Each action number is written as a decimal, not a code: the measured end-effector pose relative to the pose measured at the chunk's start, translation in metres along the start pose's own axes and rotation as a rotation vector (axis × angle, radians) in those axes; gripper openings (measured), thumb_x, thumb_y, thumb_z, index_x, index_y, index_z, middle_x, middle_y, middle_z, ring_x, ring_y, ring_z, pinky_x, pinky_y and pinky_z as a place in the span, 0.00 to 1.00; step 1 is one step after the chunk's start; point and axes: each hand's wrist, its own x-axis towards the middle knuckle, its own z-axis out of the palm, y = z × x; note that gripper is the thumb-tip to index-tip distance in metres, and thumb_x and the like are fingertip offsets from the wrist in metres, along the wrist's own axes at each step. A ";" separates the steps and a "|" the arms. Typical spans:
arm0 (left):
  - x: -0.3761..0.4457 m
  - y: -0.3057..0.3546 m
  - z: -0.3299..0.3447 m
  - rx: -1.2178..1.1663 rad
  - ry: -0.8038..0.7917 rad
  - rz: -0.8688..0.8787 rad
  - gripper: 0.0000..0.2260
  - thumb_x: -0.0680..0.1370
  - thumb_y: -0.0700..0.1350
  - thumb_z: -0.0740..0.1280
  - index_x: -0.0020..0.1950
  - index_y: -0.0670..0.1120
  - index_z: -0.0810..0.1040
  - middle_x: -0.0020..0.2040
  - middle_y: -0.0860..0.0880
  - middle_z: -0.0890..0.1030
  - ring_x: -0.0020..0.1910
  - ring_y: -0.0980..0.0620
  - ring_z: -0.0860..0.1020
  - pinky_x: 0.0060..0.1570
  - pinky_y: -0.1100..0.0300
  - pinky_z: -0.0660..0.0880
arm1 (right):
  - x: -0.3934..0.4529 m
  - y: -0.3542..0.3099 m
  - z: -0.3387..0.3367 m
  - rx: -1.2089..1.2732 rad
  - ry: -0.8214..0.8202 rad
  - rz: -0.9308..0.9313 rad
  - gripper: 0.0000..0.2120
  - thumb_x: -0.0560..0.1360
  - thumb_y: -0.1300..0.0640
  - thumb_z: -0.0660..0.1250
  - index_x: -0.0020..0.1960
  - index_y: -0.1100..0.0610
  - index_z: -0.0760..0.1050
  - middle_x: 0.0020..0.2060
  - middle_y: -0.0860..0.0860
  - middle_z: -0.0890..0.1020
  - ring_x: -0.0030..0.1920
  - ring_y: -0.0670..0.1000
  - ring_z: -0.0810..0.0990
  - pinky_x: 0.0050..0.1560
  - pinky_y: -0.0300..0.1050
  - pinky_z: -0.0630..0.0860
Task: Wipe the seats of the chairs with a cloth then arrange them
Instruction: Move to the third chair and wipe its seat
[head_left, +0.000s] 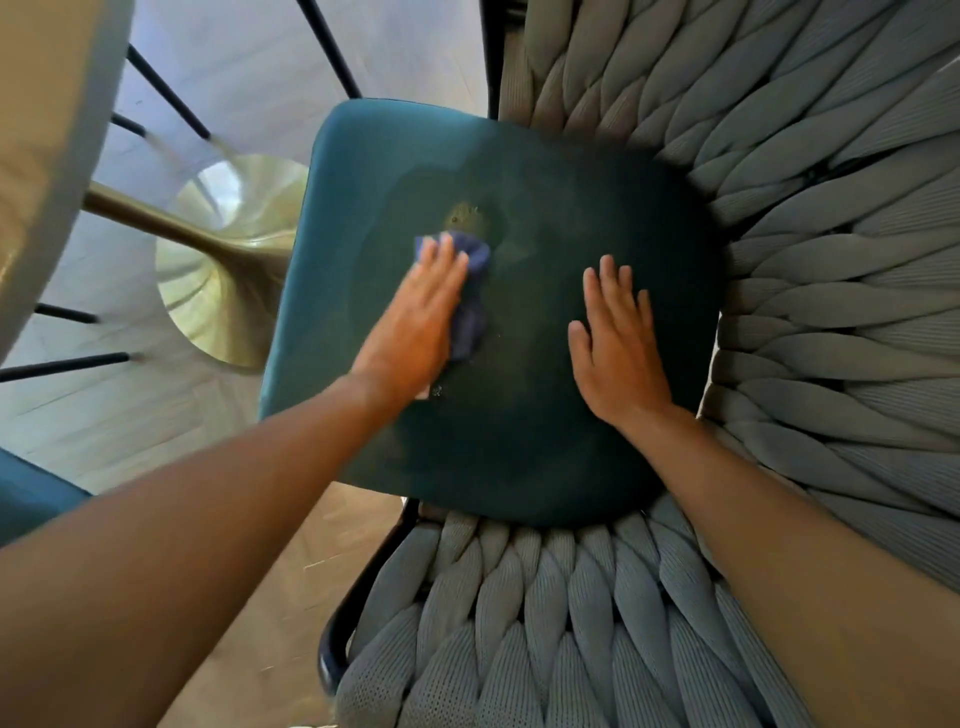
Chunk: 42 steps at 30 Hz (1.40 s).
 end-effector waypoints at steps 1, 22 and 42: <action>0.012 -0.007 -0.007 -0.040 0.043 -0.083 0.24 0.81 0.33 0.58 0.77 0.31 0.61 0.78 0.31 0.58 0.78 0.32 0.55 0.78 0.47 0.53 | 0.001 -0.001 0.003 -0.035 -0.009 0.011 0.29 0.85 0.50 0.49 0.82 0.57 0.47 0.82 0.55 0.46 0.81 0.55 0.41 0.80 0.58 0.42; 0.033 -0.011 -0.034 -0.244 0.313 -0.343 0.18 0.86 0.42 0.57 0.76 0.43 0.69 0.78 0.42 0.65 0.78 0.49 0.61 0.76 0.61 0.58 | 0.002 0.001 0.011 0.074 0.021 0.039 0.28 0.84 0.48 0.44 0.82 0.56 0.54 0.82 0.52 0.51 0.82 0.52 0.43 0.80 0.55 0.41; 0.066 0.045 0.029 -0.338 -0.101 0.076 0.17 0.85 0.40 0.57 0.74 0.43 0.71 0.78 0.42 0.66 0.78 0.46 0.61 0.76 0.66 0.51 | -0.020 0.016 0.018 0.081 0.289 0.327 0.25 0.82 0.56 0.54 0.78 0.60 0.62 0.81 0.57 0.57 0.81 0.56 0.51 0.80 0.58 0.49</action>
